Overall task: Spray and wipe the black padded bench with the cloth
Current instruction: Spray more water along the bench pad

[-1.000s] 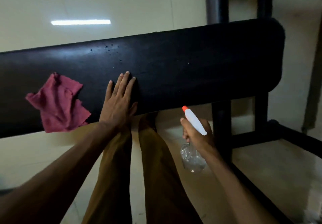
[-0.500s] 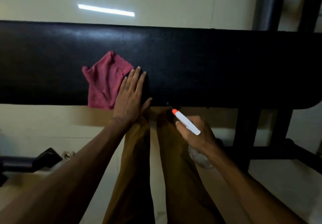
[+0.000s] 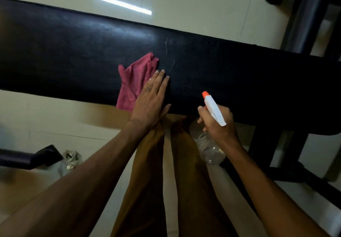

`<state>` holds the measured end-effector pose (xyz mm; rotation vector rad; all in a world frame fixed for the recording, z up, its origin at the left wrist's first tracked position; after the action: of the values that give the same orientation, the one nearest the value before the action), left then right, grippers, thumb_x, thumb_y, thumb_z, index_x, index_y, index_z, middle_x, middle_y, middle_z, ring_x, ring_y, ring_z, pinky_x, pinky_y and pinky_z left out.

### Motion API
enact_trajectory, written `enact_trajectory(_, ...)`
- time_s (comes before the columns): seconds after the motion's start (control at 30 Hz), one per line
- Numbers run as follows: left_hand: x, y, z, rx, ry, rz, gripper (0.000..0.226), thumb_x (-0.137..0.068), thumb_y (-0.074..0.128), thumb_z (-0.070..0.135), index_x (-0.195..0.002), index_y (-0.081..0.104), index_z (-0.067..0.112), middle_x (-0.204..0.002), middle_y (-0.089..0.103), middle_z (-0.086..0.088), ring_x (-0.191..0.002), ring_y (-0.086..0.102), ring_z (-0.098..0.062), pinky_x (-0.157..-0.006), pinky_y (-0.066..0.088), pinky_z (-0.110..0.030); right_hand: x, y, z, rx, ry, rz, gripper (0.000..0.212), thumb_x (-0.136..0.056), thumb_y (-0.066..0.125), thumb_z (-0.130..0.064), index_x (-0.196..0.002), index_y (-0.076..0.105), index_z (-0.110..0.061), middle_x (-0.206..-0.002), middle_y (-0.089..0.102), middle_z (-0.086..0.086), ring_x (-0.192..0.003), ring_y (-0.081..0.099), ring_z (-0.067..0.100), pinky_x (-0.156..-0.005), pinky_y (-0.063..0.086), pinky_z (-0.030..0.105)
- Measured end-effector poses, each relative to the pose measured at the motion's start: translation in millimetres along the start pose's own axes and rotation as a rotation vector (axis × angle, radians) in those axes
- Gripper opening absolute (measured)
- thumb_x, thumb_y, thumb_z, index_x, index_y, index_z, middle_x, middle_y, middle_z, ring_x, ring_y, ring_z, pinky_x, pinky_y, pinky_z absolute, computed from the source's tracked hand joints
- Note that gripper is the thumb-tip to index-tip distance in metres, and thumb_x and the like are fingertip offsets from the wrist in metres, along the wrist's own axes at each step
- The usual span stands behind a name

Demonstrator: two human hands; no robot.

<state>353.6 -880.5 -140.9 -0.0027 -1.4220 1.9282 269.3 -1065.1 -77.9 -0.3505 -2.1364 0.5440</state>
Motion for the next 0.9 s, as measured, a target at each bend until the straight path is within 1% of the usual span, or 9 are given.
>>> enact_trajectory(0.1,-2,0,1,-0.058,0.03,0.014,0.09,-0.091,0.068,0.035,-0.16,0.018,0.007,-0.169,0.009,-0.016,-0.157,0.003,-0.028,-0.127,-0.004,-0.039,-1,-2,-3,0.032,-0.004,0.048,0.033,-0.089,0.064,-0.03,-0.076,0.063,0.001,-0.058,0.063,0.016,-0.057,0.064,0.035,-0.057,0.056,0.052)
enact_trajectory(0.23,-7,0,-2,-0.131,0.049,0.02,0.09,-0.091,0.065,0.043,-0.16,0.018,0.008,-0.169,0.008,-0.015,-0.157,0.001,-0.029,-0.127,-0.004,-0.052,2,2,-3,-0.007,-0.032,0.021,0.019,-0.092,0.067,-0.018,-0.073,0.067,-0.014,-0.065,0.069,0.008,-0.061,0.069,0.017,-0.06,0.057,0.039)
enact_trajectory(0.43,-10,-4,-10,-0.129,0.105,0.002,0.081,-0.094,0.06,0.039,-0.16,0.021,0.012,-0.169,0.013,-0.015,-0.157,0.005,-0.03,-0.127,0.001,-0.052,15,-7,-21,0.024,-0.261,0.13,0.017,-0.095,0.064,-0.014,-0.08,0.065,-0.006,-0.07,0.065,0.01,-0.064,0.065,0.023,-0.058,0.056,0.044)
enact_trajectory(0.6,-7,-20,-20,-0.08,0.121,0.085,0.069,-0.097,0.054,0.037,-0.157,0.029,0.013,-0.167,0.019,-0.014,-0.157,0.009,-0.029,-0.127,0.004,-0.053,27,-15,-69,0.063,-0.494,0.239,0.016,-0.094,0.061,-0.008,-0.079,0.061,-0.002,-0.072,0.063,0.016,-0.064,0.064,0.029,-0.057,0.055,0.045)
enact_trajectory(0.67,-3,-30,-31,-0.045,0.06,0.128,0.07,-0.099,0.053,0.04,-0.158,0.028,0.013,-0.168,0.018,-0.013,-0.157,0.008,-0.028,-0.128,0.002,-0.051,30,-16,-88,0.064,-0.57,0.255,0.011,-0.095,0.061,-0.006,-0.086,0.06,-0.011,-0.078,0.066,0.015,-0.07,0.066,0.026,-0.063,0.059,0.036)
enact_trajectory(0.73,3,-38,-47,-0.005,0.008,0.166,0.069,-0.101,0.052,0.039,-0.159,0.026,0.011,-0.168,0.018,-0.014,-0.157,0.009,-0.029,-0.128,0.001,-0.049,30,-13,-107,0.055,-0.635,0.224,0.018,-0.095,0.061,-0.004,-0.095,0.058,-0.022,-0.086,0.066,0.01,-0.078,0.065,0.015,-0.073,0.055,0.017)
enact_trajectory(0.8,9,-46,-66,0.025,-0.056,0.197,0.065,-0.102,0.049,0.033,-0.158,0.027,0.01,-0.167,0.021,-0.015,-0.156,0.011,-0.029,-0.128,0.002,-0.048,25,-6,-124,0.072,-0.688,0.174,0.012,-0.095,0.061,-0.005,-0.099,0.059,-0.016,-0.09,0.066,0.011,-0.082,0.063,0.012,-0.077,0.049,0.009)
enact_trajectory(0.83,13,-51,-76,0.038,-0.092,0.211,0.063,-0.102,0.046,0.032,-0.157,0.029,0.009,-0.166,0.022,-0.015,-0.156,0.012,-0.029,-0.128,0.004,-0.048,22,-1,-133,0.078,-0.704,0.154,0.005,-0.096,0.06,-0.006,-0.099,0.061,-0.01,-0.091,0.065,0.012,-0.083,0.063,0.014,-0.078,0.049,0.01)
enact_trajectory(0.9,23,-59,-98,0.064,-0.161,0.225,0.061,-0.102,0.043,0.035,-0.156,0.031,0.009,-0.165,0.024,-0.015,-0.156,0.013,-0.028,-0.128,0.007,-0.049,16,12,-153,0.072,-0.726,0.134,0.008,-0.098,0.059,-0.01,-0.101,0.062,-0.003,-0.092,0.065,0.014,-0.083,0.063,0.017,-0.078,0.048,0.011)
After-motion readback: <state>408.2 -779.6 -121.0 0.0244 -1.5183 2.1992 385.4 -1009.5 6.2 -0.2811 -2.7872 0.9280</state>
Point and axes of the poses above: each hand's wrist, its own x-axis away from the middle knuckle, its own y-axis out of the palm, z = x × y, the point moved 6 cm from there along -x, towards the middle knuckle
